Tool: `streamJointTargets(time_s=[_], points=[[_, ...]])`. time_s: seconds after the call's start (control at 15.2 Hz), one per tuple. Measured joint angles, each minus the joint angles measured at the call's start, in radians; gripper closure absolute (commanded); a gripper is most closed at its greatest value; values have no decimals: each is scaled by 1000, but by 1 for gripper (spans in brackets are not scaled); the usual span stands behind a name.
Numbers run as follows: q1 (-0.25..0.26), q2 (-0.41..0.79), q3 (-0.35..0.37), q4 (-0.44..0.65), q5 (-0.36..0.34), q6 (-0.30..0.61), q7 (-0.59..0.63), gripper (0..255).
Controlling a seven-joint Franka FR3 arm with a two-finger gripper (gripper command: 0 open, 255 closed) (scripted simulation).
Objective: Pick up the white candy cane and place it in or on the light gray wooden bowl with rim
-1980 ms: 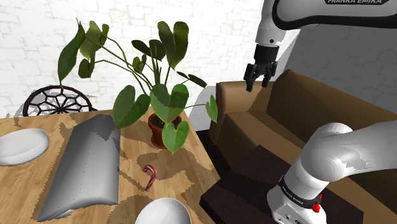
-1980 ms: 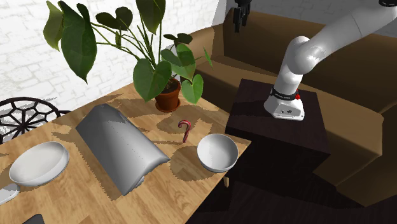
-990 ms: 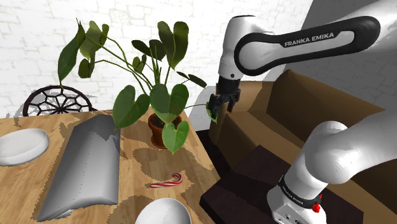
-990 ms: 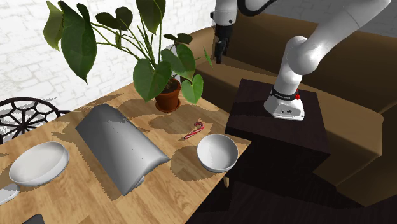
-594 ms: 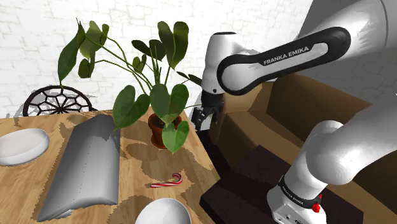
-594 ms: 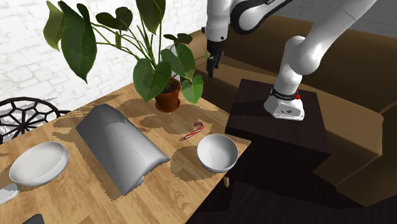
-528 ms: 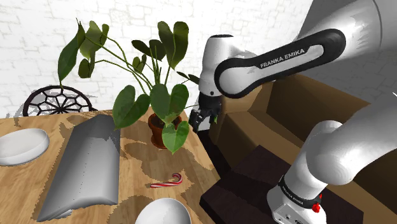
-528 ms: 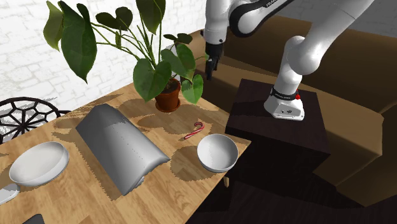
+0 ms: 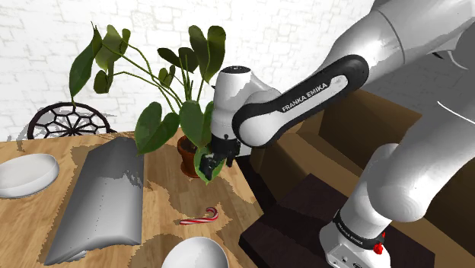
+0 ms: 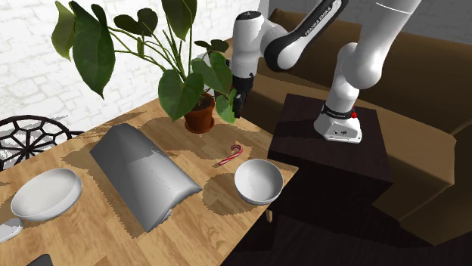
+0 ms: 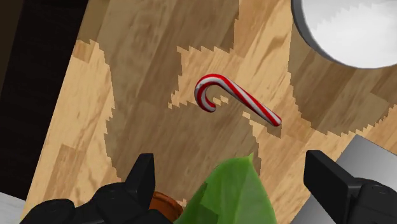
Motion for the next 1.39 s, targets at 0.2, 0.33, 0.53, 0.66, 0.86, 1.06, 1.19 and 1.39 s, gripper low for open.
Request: streamJointTargets(time_s=[0.2,0.33,0.53,0.66,0.86,1.06,1.19,1.39], points=[[5,119,35,57,-68,70,66,0],[15,192,50,91,-123,111,115,0],[44,311,55,152,-227,168,202,0],[73,372,50,191,-284,190,253,0],[99,433,32,217,-339,219,299,0],[112,475,11,222,-377,253,324,0],[121,496,0,229,-395,267,338,0],[125,507,-6,232,-404,274,344,0]])
